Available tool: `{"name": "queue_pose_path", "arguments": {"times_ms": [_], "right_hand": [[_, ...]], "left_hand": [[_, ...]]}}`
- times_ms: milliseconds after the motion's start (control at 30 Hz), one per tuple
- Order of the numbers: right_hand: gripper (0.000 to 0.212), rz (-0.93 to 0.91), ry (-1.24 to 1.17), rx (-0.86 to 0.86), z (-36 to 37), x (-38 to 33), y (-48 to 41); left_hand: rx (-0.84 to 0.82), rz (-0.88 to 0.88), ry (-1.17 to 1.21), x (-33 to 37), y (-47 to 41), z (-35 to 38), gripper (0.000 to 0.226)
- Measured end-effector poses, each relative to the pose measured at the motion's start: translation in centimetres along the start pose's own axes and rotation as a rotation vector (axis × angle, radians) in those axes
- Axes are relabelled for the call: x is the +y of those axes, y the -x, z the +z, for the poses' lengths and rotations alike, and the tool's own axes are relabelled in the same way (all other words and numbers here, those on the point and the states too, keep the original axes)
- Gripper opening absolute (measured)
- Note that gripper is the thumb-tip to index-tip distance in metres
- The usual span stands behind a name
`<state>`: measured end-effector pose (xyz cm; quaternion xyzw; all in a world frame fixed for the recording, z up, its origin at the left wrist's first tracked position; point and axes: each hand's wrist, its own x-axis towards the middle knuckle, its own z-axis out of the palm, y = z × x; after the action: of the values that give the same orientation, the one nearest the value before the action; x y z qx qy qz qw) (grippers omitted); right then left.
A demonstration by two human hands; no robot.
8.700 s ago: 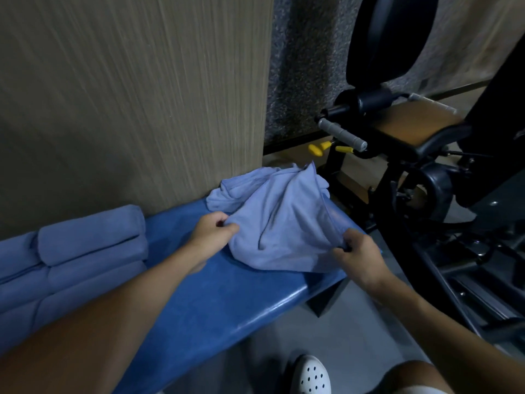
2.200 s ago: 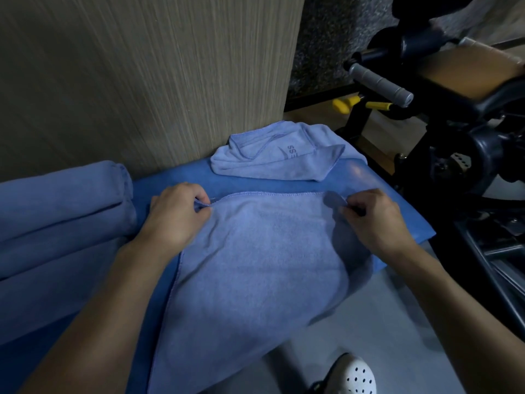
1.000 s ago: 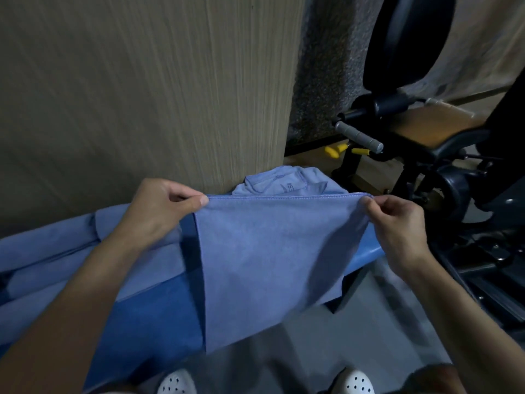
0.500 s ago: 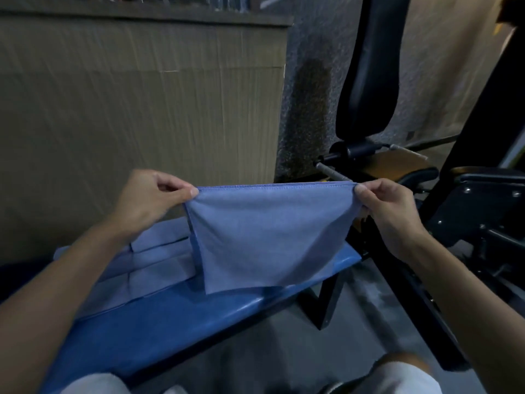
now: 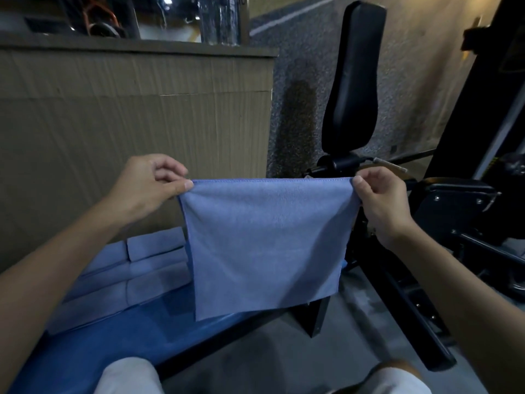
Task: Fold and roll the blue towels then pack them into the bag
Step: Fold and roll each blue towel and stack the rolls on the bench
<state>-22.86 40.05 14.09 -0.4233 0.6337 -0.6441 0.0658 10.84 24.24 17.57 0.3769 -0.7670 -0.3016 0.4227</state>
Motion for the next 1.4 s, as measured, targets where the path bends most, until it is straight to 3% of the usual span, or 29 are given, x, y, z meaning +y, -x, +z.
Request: {"name": "queue_pose_path", "arguments": {"times_ms": [100,267,433,667,933,1267,1400], "right_hand": [[0.027,-0.024,0.092,-0.067,-0.5,-0.1,-0.3],[0.017,-0.059,0.293,-0.146,-0.6,-0.4,-0.5],[0.024,-0.118,0.449,-0.160,-0.7,-0.7,-0.5],[0.014,0.107,0.073,-0.207,-1.2,-0.5,-0.3],[0.015,0.108,0.087,-0.215,-3.1,0.5,-1.2],[0.018,0.084,0.095,-0.196,-4.0,-0.6,-1.0],[0.021,0.139,0.132,-0.330,-4.7,-0.5,-0.9]], "left_hand": [[-0.039,0.068,-0.149,-0.2,-0.5,-0.2,0.022],[-0.099,0.188,-0.379,0.1,-0.4,0.2,0.009],[-0.107,0.064,-0.270,-0.3,-0.2,0.5,0.013],[-0.111,-0.137,0.077,-0.1,-0.3,1.8,0.007],[-0.089,-0.258,0.278,0.0,-0.3,3.4,0.005],[-0.098,-0.293,0.404,1.4,0.1,3.3,0.002],[-0.177,-0.371,0.351,1.2,0.0,2.5,0.010]]}}
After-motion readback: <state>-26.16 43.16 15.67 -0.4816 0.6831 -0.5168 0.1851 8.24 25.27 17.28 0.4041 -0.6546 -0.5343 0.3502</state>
